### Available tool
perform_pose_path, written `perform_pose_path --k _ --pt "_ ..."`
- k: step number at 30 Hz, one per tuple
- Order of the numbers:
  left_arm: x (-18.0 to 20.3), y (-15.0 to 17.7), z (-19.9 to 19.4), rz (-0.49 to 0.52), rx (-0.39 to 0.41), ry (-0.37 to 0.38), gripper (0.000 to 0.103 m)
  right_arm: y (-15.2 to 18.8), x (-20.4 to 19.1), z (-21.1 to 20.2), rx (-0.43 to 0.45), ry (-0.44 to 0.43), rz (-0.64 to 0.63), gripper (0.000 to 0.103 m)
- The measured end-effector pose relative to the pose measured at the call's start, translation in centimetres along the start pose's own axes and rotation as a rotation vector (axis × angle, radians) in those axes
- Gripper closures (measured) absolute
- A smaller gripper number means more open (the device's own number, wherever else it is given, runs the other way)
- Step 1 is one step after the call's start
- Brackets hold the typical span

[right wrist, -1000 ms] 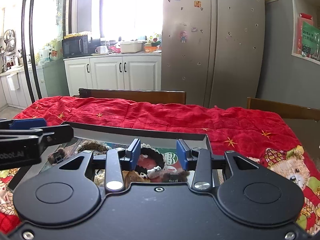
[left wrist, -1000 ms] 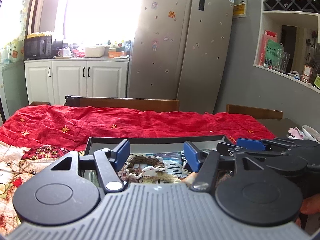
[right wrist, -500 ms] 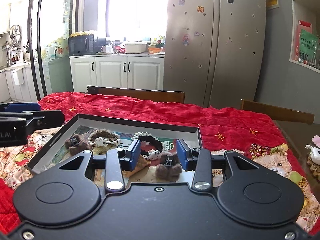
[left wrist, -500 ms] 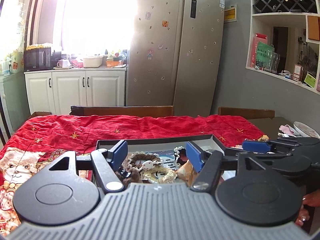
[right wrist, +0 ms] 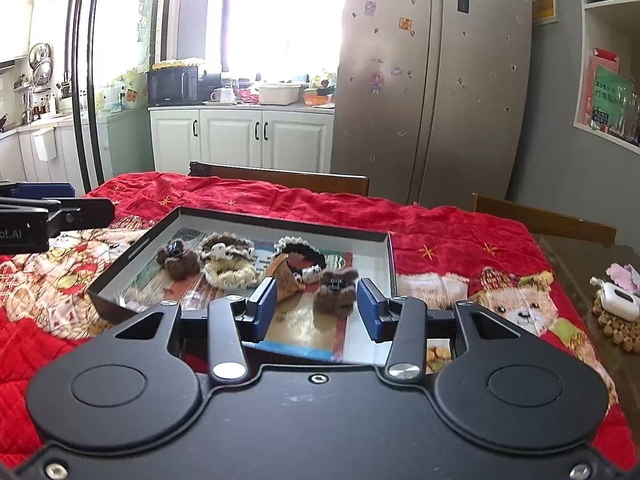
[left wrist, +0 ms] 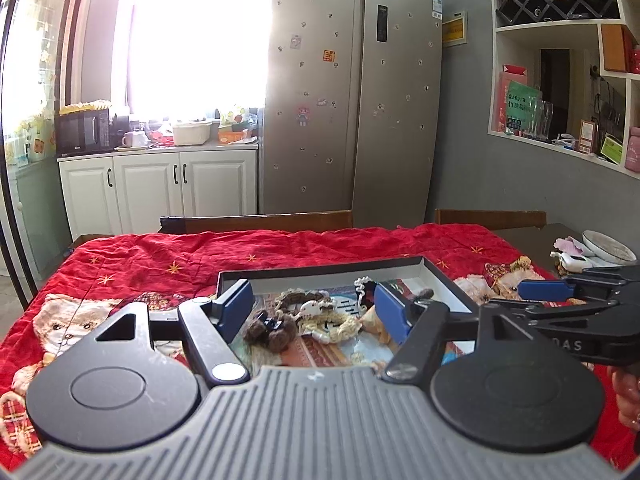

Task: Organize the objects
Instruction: 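Withdraw both open grippers from the box toward the remaining table items, then grasp purple lighter with right gripper while left gripper grasps light blue knitted scrunchie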

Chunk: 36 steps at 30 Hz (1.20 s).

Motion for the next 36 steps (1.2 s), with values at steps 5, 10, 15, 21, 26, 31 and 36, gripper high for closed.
perform_pose_path --k 5,10,15,21,26,31,36 --pt "0.2 1.3 -0.9 0.012 -0.018 0.006 0.024 1.4 0.8 -1.4 -0.016 0.007 0.007 0.06" --pt "0.1 2.6 -1.6 0.013 -0.036 0.01 0.024 3.0 1.5 -2.3 -0.038 0.016 0.015 0.06" --pt "0.0 3.9 -2.3 0.009 -0.046 0.017 0.022 4.4 2.4 -3.2 -0.047 0.032 0.038 0.059" --pt "0.5 5.5 -2.3 0.009 -0.067 0.043 0.021 6.0 3.4 -3.7 -0.07 0.035 0.084 0.059" --pt "1.1 6.8 -1.8 0.018 -0.093 0.053 0.02 7.8 3.5 -3.7 -0.093 0.035 0.097 0.059" --pt "1.4 7.4 -1.7 0.033 -0.096 0.064 0.017 9.2 3.4 -3.5 -0.103 0.036 0.098 0.059" --pt "1.7 8.0 -1.4 0.044 -0.105 0.077 0.016 10.1 3.6 -3.1 -0.115 0.035 0.116 0.059"
Point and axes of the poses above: each gripper's, at about its wrist camera, not at the fingertips, and z roughly the way its jaws point, x to its right, y to its underside, the point moved 8 cm from there along z, roughly the way its jaws point, and after that the axes turned 13 degrees about z, right-handed, at the moved point
